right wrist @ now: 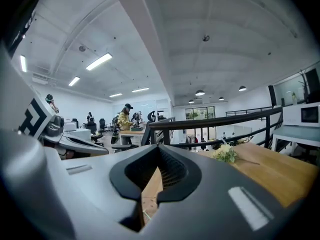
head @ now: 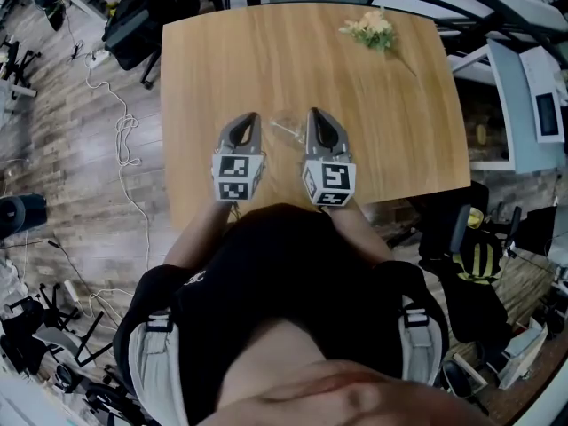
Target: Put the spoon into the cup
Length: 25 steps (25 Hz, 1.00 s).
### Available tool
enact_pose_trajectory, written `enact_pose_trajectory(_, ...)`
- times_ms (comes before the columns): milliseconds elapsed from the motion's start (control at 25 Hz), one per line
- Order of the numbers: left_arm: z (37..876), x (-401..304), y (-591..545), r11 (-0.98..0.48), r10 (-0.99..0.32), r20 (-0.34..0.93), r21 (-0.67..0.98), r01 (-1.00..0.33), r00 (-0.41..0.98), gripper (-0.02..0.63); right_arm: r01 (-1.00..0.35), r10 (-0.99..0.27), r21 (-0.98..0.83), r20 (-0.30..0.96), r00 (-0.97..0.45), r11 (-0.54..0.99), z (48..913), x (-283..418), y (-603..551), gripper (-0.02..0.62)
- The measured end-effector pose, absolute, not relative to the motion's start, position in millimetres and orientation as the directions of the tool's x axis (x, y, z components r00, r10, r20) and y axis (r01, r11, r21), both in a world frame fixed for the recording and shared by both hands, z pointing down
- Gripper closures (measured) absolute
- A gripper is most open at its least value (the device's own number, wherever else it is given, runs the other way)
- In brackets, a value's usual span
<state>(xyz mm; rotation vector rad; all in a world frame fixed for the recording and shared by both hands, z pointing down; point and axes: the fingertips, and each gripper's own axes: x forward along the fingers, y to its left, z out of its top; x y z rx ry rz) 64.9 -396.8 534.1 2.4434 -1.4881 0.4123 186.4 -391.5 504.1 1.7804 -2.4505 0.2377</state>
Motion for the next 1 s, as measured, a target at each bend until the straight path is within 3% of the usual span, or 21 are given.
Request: enact_pose_trajectory(1000, 530.7, 56.8, -394.8, -0.423, -0.835, 0.349, 0.086, -0.902, 0.425, 0.594, -0.947, -0.922, -0.108, 0.220, -0.318, 0.301, 521.2, 187.5, -383.5, 0.597)
